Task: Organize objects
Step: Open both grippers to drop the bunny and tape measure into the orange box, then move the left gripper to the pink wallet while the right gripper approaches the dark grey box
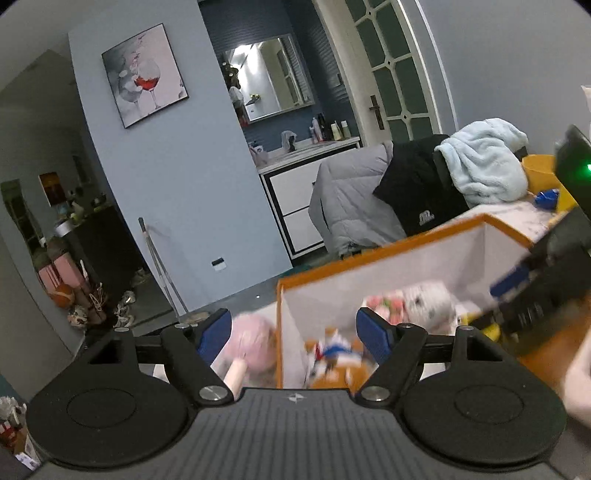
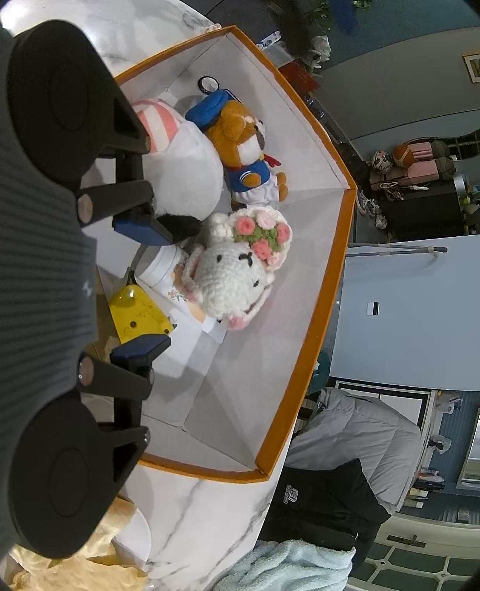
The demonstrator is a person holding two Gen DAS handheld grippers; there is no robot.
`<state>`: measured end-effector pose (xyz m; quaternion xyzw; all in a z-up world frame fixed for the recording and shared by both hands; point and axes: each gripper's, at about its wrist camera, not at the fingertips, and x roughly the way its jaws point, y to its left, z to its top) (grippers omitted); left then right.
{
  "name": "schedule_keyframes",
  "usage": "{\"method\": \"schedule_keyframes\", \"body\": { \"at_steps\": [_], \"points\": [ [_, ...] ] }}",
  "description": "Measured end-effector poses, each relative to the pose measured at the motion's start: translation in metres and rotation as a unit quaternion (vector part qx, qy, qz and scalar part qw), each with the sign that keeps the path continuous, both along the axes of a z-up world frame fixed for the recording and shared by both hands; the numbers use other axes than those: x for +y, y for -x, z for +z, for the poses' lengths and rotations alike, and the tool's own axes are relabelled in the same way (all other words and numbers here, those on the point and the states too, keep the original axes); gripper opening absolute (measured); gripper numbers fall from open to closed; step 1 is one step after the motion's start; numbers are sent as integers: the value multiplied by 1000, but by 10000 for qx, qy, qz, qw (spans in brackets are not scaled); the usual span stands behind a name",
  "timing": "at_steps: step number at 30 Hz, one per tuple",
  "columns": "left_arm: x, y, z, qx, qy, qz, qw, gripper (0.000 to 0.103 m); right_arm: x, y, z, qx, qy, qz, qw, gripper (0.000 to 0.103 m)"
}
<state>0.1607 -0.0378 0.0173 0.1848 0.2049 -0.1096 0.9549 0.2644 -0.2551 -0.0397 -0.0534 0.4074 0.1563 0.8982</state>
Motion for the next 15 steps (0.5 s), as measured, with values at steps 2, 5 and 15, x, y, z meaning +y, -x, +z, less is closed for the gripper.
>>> {"method": "schedule_keyframes", "body": {
  "at_steps": [2,5,15],
  "points": [
    [14,11,-1,75,303,17,9995,88,2,1,0,-23,67,2,10000,55],
    [34,22,-4,281,791,55,9965,89,6,6,1,-168,233,-33,9996,55],
    [20,49,-27,939,57,-172,9954,89,-6,36,34,-419,-169,-170,9988,57]
  ]
}}
